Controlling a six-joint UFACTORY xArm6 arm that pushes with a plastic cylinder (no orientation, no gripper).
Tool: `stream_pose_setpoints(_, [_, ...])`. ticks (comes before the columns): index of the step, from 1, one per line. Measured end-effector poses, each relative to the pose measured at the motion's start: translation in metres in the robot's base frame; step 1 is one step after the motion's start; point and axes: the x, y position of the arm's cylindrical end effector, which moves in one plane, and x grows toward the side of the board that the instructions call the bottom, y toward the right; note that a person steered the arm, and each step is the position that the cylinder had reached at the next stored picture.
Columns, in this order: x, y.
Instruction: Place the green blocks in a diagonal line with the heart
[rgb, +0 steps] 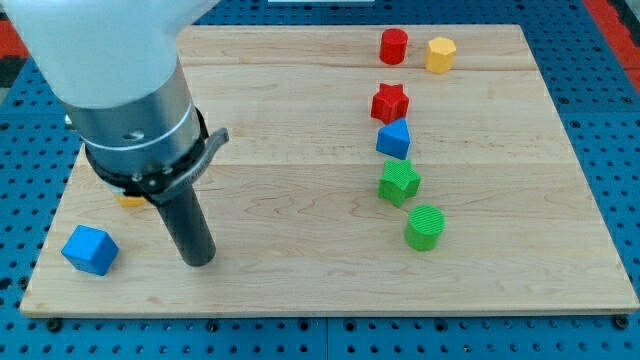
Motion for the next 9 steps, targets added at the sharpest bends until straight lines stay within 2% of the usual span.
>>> stream_pose_setpoints(1, [0.017,0.000])
stream_pose_setpoints(2, [0.016,0.019])
stream_pose_setpoints(3, [-0.021,0.160])
stream_pose_setpoints(4, [-0.009,0.278])
stream_pose_setpoints(5, [-0.005,0.312])
stream_pose_setpoints(6, [-0.041,0.374])
stream_pose_setpoints(7, [-0.036,0.430])
stream_pose_setpoints(8, [-0.080,0.416])
stream_pose_setpoints(9, [-0.066,0.278])
